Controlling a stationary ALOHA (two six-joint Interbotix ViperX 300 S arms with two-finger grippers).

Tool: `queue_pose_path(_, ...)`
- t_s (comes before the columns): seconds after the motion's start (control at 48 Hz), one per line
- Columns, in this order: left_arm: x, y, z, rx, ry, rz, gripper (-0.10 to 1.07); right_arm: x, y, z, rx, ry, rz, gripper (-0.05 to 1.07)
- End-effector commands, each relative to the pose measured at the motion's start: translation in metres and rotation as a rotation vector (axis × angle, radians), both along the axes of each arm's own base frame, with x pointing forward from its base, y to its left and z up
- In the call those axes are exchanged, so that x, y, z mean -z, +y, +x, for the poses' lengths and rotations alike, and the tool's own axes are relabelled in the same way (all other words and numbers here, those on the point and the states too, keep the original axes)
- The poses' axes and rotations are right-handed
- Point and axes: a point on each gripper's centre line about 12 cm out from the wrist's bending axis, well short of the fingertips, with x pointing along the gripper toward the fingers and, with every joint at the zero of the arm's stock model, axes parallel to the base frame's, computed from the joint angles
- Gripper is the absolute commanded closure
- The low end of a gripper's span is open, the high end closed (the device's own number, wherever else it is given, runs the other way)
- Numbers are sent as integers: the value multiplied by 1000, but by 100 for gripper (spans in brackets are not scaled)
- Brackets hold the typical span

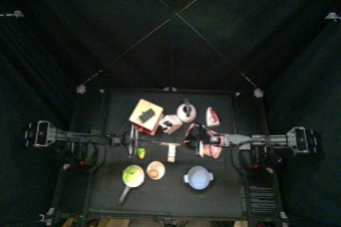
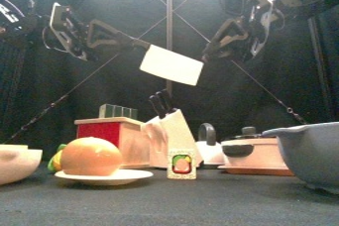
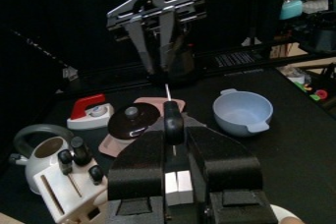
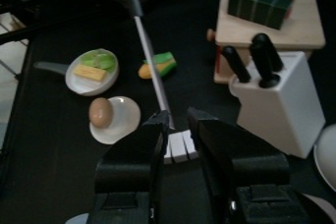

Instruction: Grab cleaver with both hands

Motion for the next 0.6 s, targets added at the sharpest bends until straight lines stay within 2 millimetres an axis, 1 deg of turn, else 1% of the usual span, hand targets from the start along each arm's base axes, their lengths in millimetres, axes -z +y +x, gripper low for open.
queue_pose_path(0.0, -7, 1, 4, -7, -29, -9, 55, -6, 1, 5, -6, -37, 1, 31)
queue_pose_path(0.125, -8, 2, 4, -17, -32, -20, 55, 2, -1, 9, 5, -14, 9, 25)
queue_pose_path(0.25, -8, 2, 4, -18, -32, -21, 55, 5, -7, 10, 17, -11, -1, 18)
queue_pose_path(0.396, -8, 2, 4, -14, -34, -21, 55, 8, -13, 14, 33, -11, 1, 17)
queue_pose_path(0.583, -8, -1, 4, -5, -32, -21, 55, 7, -14, 16, 32, -19, -15, 17)
